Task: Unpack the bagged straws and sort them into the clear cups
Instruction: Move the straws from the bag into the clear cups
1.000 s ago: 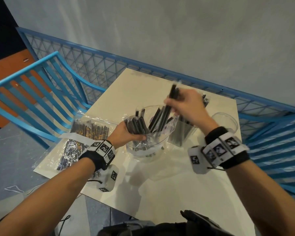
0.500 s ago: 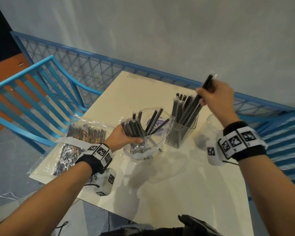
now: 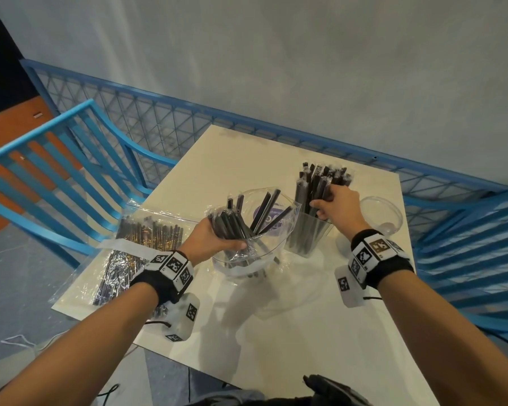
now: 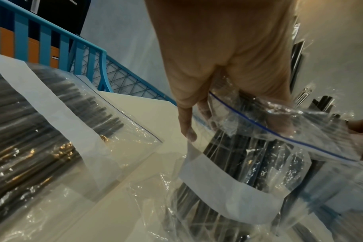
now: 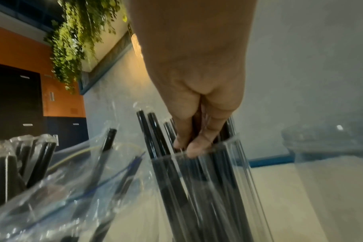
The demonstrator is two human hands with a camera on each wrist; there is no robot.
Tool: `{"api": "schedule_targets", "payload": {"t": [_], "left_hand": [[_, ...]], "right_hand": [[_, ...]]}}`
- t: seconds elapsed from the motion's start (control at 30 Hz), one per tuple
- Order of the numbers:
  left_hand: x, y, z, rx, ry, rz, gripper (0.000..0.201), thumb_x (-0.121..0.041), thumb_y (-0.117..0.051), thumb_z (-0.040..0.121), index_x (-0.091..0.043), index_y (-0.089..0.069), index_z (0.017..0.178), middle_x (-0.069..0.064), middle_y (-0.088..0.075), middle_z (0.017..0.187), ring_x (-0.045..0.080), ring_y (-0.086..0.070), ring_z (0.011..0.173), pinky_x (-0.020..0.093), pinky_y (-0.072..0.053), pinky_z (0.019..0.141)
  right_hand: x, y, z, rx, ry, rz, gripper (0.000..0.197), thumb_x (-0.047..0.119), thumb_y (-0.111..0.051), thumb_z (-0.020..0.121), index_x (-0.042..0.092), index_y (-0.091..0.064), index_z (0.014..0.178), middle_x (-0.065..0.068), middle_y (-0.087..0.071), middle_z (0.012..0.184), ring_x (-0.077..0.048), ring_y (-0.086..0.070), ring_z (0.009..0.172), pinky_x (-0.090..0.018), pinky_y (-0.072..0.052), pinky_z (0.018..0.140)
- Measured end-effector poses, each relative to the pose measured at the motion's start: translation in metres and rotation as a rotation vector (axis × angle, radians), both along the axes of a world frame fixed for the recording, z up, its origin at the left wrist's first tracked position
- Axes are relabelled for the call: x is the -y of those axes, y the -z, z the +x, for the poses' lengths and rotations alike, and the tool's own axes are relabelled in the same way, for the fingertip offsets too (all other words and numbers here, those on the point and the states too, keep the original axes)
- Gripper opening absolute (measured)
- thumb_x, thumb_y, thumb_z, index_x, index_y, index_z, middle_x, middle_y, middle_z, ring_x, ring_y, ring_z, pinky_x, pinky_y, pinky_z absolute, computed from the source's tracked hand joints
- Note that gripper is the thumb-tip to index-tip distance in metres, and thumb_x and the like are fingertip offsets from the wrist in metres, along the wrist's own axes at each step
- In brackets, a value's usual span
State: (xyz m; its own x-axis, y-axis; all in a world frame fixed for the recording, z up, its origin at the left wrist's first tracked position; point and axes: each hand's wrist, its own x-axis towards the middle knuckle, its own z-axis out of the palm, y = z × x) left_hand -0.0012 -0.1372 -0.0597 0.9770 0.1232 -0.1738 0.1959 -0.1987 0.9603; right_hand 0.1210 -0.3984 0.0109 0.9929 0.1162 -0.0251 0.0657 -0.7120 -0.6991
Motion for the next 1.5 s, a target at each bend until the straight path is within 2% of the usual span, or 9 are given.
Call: {"api": "schedule_targets", "payload": {"t": [0.23, 0.4, 0.53, 0.6, 0.77, 0.9, 1.1, 1.33, 1.5], "left_hand": [[-0.001, -0.001, 0.000, 0.013, 0.013, -0.008, 0.050, -0.011, -0.090, 0.062, -0.013, -0.068, 0.108, 0.001, -0.076, 0.100, 0.012, -0.071, 0.097, 0.029, -0.054, 0.090], [0.000, -0.002, 0.001, 0.012, 0.015, -0.012, 0.052, -0.009, -0.090, 0.062, -0.011, -0.068, 0.110, 0.002, -0.076, 0.100, 0.013, -0.071, 0.097, 0.031, -0.055, 0.091], [-0.002, 0.000, -0.001, 0.017, 0.010, -0.020, 0.056, -0.010, -0.090, 0.061, -0.012, -0.067, 0.113, 0.005, -0.076, 0.102, 0.018, -0.071, 0.100, 0.037, -0.054, 0.094], [-0.004, 0.000, -0.003, 0.010, 0.012, -0.010, 0.054, -0.014, -0.091, 0.061, -0.012, -0.069, 0.110, 0.005, -0.076, 0.101, 0.018, -0.071, 0.099, 0.039, -0.054, 0.094], [-0.005, -0.002, -0.007, 0.013, 0.016, 0.004, 0.051, -0.010, -0.089, 0.063, -0.010, -0.068, 0.110, 0.003, -0.076, 0.101, 0.016, -0.071, 0.099, 0.032, -0.054, 0.092], [-0.004, -0.004, -0.006, 0.021, 0.020, 0.015, 0.051, -0.009, -0.089, 0.064, -0.010, -0.068, 0.110, 0.002, -0.076, 0.100, 0.014, -0.071, 0.097, 0.025, -0.054, 0.087], [-0.007, -0.002, -0.004, 0.013, 0.039, 0.034, 0.054, -0.014, -0.089, 0.065, -0.012, -0.066, 0.114, 0.000, -0.074, 0.103, 0.013, -0.069, 0.099, 0.015, -0.051, 0.079], [-0.012, 0.006, -0.004, -0.019, 0.008, 0.001, 0.069, -0.025, -0.094, 0.056, -0.015, -0.066, 0.117, 0.002, -0.074, 0.107, 0.018, -0.069, 0.104, 0.041, -0.053, 0.098], [-0.010, 0.004, -0.004, -0.025, 0.022, 0.003, 0.076, -0.037, -0.094, 0.049, -0.016, -0.066, 0.117, 0.001, -0.074, 0.108, 0.017, -0.069, 0.105, 0.044, -0.052, 0.100]], "right_hand": [[-0.001, -0.065, -0.017, 0.320, 0.007, -0.077, 0.031, 0.016, -0.066, 0.089, 0.009, -0.058, 0.118, -0.008, -0.065, 0.102, -0.022, -0.065, 0.085, -0.033, -0.055, 0.081], [-0.038, -0.077, -0.049, 0.305, -0.220, 0.026, 0.014, 0.014, -0.060, 0.093, 0.014, -0.066, 0.105, 0.005, -0.063, 0.089, 0.000, -0.059, 0.077, -0.010, -0.049, 0.074], [-0.067, -0.035, -0.064, -0.040, -0.363, -0.074, 0.013, 0.010, -0.060, 0.093, 0.004, -0.069, 0.100, -0.007, -0.070, 0.091, -0.016, -0.069, 0.081, -0.027, -0.059, 0.079], [-0.077, -0.014, -0.064, -0.174, -0.311, -0.121, 0.016, 0.014, -0.063, 0.092, -0.001, -0.069, 0.093, -0.011, -0.072, 0.078, -0.016, -0.070, 0.070, -0.023, -0.057, 0.069], [-0.087, 0.009, -0.063, -0.241, -0.212, 0.188, 0.030, 0.020, -0.071, 0.086, 0.004, -0.059, 0.108, -0.010, -0.069, 0.086, -0.017, -0.063, 0.056, -0.032, -0.055, 0.058], [-0.088, -0.002, -0.068, -0.145, -0.251, 0.269, 0.017, 0.019, -0.068, 0.089, 0.005, -0.067, 0.099, -0.005, -0.065, 0.072, -0.013, -0.060, 0.056, -0.026, -0.051, 0.053], [-0.073, -0.050, -0.060, 0.054, -0.272, 0.251, 0.013, 0.024, -0.066, 0.090, 0.016, -0.065, 0.100, -0.005, -0.069, 0.085, -0.004, -0.062, 0.059, -0.013, -0.053, 0.056], [-0.014, -0.159, -0.034, 0.457, -0.133, 0.461, 0.024, 0.022, -0.068, 0.088, 0.002, -0.066, 0.100, -0.002, -0.070, 0.074, -0.011, -0.065, 0.052, -0.019, -0.051, 0.048], [0.008, -0.158, -0.023, 0.536, -0.069, 0.338, 0.018, 0.020, -0.064, 0.090, 0.002, -0.063, 0.093, 0.002, -0.064, 0.064, -0.005, -0.064, 0.046, -0.013, -0.046, 0.044]]}}
